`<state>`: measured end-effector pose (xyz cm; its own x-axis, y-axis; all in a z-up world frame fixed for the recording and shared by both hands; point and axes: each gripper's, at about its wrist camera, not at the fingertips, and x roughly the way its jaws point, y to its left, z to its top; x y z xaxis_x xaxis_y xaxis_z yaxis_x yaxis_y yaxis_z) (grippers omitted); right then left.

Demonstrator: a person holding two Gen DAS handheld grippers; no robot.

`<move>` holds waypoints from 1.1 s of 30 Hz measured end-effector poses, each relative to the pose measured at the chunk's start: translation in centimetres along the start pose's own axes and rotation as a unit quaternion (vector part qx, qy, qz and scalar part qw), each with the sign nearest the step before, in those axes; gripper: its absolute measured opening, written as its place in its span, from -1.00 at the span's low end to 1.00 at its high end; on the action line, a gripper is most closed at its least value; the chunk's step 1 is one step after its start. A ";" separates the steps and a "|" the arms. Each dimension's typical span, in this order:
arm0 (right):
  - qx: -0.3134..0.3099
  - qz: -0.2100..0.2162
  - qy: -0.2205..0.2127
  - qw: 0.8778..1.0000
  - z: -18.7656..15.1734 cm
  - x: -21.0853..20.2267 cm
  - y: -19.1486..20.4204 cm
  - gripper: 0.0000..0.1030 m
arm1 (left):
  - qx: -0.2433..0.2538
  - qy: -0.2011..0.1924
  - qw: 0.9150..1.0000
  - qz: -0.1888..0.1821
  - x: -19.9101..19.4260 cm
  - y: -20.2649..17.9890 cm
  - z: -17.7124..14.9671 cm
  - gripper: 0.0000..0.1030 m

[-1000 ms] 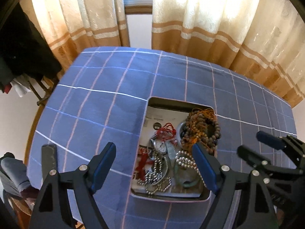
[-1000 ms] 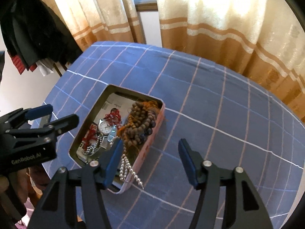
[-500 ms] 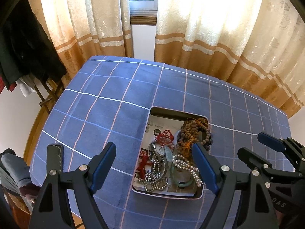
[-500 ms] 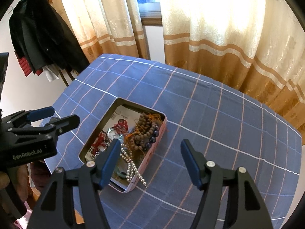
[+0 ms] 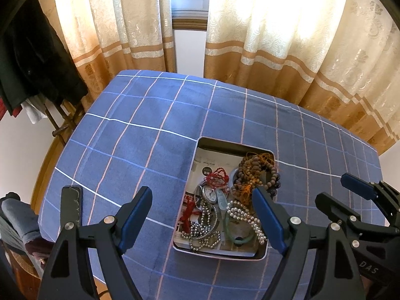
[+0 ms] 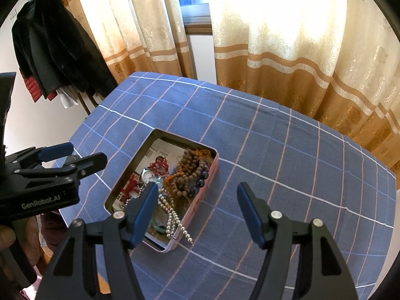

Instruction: Organize jewelry

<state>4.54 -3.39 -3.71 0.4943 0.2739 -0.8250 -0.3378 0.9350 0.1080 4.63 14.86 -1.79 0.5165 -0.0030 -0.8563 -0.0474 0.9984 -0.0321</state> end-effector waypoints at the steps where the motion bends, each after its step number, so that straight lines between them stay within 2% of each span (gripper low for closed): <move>1: 0.000 0.000 0.000 1.000 0.0 0.0 0.0 0.34 | 0.000 0.000 1.000 0.000 0.1 0.0 0.0 0.60; 28: 0.005 -0.003 -0.004 1.000 0.2 -0.2 -0.3 0.34 | 0.000 0.002 1.000 0.008 0.6 0.1 -0.1 0.60; 33: 0.007 -0.005 -0.006 1.000 0.3 -0.1 -0.4 0.34 | 0.001 -0.005 1.000 0.023 0.5 0.0 0.0 0.60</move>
<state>4.85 -3.71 -3.49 0.5071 0.2678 -0.8192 -0.3215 0.9407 0.1086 4.94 14.85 -2.20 0.5224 0.0439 -0.8516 -0.0695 0.9975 0.0087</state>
